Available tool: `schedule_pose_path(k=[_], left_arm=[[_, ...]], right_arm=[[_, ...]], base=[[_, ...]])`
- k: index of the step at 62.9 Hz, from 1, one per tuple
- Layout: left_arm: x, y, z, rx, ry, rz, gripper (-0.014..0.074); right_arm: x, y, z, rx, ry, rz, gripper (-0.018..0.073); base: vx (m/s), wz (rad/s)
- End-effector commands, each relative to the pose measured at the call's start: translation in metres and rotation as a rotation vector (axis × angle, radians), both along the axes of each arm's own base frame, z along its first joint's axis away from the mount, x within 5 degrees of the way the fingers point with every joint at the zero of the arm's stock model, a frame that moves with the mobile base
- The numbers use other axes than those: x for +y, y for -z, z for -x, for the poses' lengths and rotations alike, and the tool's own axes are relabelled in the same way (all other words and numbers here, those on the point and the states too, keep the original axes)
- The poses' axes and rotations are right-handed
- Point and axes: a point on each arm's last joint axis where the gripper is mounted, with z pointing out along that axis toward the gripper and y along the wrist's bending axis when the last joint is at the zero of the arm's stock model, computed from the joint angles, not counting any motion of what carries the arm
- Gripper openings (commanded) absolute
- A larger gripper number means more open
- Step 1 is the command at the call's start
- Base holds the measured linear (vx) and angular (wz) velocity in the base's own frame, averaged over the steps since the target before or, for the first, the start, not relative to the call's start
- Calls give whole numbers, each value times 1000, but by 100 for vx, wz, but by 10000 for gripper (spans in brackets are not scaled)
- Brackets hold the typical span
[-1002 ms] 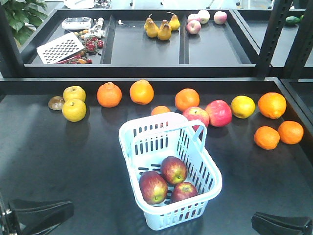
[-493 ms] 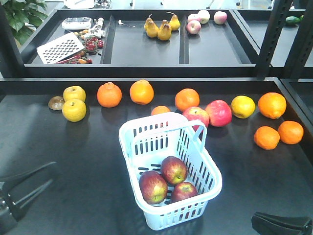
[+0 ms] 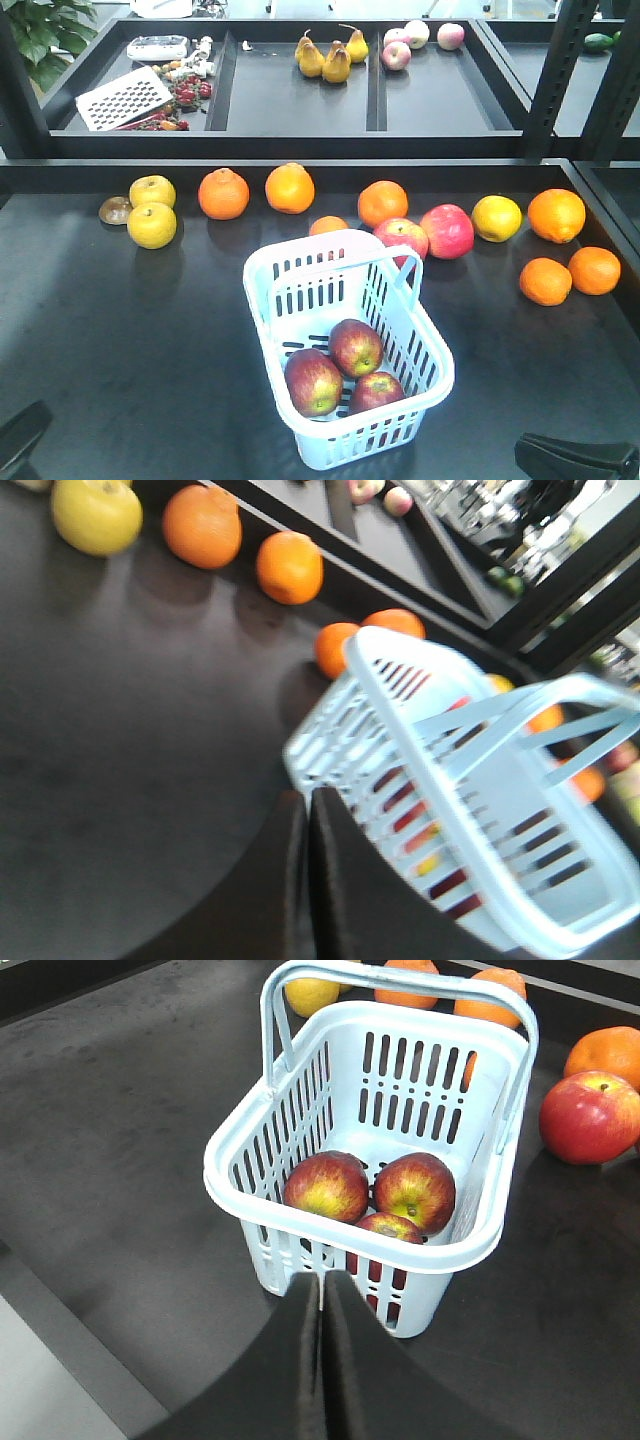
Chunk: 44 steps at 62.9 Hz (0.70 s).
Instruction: Pick three apples into basket with both arms
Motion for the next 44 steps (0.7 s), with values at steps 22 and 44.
schedule_pose_path(k=[22,44], left_arm=[[21,-9,40,-233,-87,-206,-6],[29,-17,43,-334,-217,-307,-6]], right_arm=[[0,-12,-5,-63,32,-37,-8],[0,-12,-5,-62,31,-37,-8]], base=[[0,0],[0,0]])
